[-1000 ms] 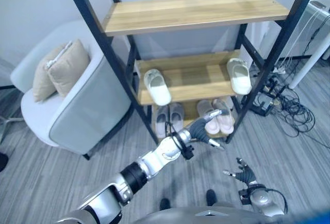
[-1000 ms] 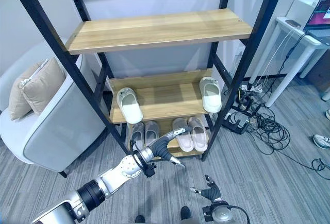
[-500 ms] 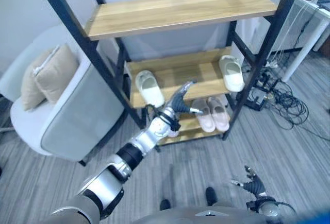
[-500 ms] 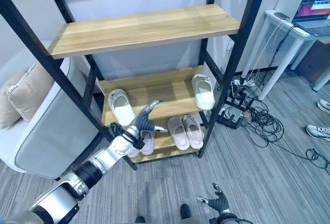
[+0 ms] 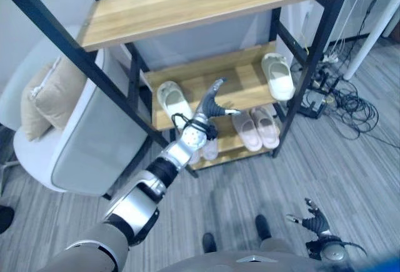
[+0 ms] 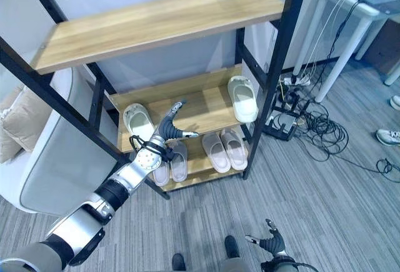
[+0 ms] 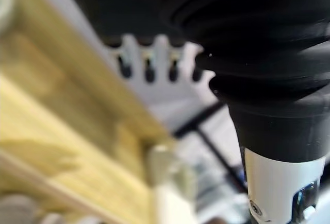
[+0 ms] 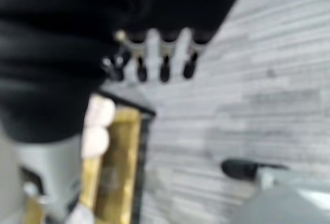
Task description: Arrange the slippers neatly on the shoe rack.
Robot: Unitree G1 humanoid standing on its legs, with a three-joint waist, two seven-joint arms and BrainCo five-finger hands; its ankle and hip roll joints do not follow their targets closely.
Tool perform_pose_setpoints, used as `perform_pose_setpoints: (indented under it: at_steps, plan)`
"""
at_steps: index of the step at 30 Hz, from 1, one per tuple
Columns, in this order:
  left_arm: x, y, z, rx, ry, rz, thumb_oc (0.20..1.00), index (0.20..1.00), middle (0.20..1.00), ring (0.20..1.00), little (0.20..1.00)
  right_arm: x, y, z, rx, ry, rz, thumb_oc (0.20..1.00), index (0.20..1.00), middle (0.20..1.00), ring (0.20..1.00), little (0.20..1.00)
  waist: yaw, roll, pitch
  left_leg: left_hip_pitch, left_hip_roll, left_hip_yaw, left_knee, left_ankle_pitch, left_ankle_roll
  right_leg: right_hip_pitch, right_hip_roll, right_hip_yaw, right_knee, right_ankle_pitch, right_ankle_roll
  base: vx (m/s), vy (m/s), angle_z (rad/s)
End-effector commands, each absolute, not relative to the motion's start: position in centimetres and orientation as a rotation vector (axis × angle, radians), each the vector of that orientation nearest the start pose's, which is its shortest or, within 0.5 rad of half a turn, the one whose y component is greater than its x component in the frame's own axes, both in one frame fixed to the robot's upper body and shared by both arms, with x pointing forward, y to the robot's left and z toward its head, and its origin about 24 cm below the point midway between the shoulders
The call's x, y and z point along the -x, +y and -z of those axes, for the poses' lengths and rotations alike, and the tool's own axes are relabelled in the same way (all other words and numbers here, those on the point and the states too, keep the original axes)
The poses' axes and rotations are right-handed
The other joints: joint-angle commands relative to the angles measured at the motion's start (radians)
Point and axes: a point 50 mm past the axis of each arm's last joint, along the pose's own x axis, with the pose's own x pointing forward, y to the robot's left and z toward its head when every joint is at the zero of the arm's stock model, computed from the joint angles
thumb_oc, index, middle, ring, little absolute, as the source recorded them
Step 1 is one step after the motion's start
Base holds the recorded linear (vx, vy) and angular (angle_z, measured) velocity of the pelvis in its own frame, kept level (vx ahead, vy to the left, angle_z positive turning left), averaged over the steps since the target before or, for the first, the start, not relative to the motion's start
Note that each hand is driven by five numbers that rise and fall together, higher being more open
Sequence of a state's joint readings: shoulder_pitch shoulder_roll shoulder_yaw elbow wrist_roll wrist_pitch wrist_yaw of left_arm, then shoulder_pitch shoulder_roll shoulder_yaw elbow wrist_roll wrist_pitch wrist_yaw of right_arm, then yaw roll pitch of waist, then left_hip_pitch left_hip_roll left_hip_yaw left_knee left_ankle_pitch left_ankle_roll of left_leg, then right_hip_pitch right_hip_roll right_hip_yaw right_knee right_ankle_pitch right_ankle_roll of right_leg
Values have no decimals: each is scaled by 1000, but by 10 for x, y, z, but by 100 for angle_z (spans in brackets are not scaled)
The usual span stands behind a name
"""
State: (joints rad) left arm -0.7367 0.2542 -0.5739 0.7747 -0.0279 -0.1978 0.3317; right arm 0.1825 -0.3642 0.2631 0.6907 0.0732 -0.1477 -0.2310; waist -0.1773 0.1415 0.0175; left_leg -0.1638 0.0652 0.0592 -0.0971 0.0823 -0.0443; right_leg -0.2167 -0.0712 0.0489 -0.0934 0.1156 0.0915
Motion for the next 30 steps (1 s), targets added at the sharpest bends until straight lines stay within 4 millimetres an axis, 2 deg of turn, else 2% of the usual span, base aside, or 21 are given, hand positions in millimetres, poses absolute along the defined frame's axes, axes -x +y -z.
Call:
perform_pose_setpoints:
  at_steps: [1,4,6,11,13,16,23,30]
  plan:
    - [-396,122,-144,-581,-299,-23,1000,1000,1000,1000,1000,-143,-232,105,437,644,103,1000,1000,1000,1000,1000,2,-59,27,-7,-14,-24,10,-49,-28,-15,-45,-4,6,-30,68,-23,-9,-10]
    - [-403,140,-169,-637,-352,-93,1000,1000,1000,1000,1000,-144,-232,104,437,635,113,1000,1000,1000,1000,1000,4,-65,42,-37,-10,-22,10,-42,-31,-44,-41,-2,6,-23,69,-19,-11,-8]
    - [-403,153,-186,-595,-398,-154,1000,1000,1000,1000,1000,-146,-231,104,418,628,130,1000,1000,1000,1000,1000,9,-73,58,-54,-7,-23,10,-35,-32,-58,-39,-6,6,-20,67,4,-21,-6]
    - [-402,159,-198,-575,-435,-193,1000,1000,1000,1000,1000,-146,-229,104,406,627,132,1000,1000,1000,1000,1000,14,-82,68,-60,-5,-28,10,-33,-33,-62,-39,-10,6,-21,65,7,-5,0]
    - [-400,158,-210,-577,-490,-196,1000,1000,1000,1000,1000,-146,-230,104,401,625,138,1000,1000,1000,1000,1000,19,-87,77,-64,-6,-34,10,-33,-32,-64,-40,-15,6,-20,65,13,-1,6]
    - [-399,160,-217,-634,-526,-204,1000,1000,1000,1000,1000,-149,-231,102,396,613,141,1000,1000,1000,1000,1000,25,-91,86,-71,-8,-42,10,-32,-31,-68,-41,-22,6,-19,64,-7,4,4]
    - [-402,167,-217,-683,-510,-237,1000,1000,1000,1000,1000,-159,-229,101,397,596,145,1000,1000,1000,1000,1000,34,-100,105,-88,-8,-54,10,-28,-31,-81,-42,-32,6,-18,64,-3,-1,3]
    - [-407,184,-224,-809,-483,-313,1000,1000,1000,1000,1000,-165,-232,98,398,576,166,1000,1000,1000,1000,1000,41,-108,134,-108,-10,-61,10,-25,-31,-98,-45,-40,6,-10,66,-2,2,1]
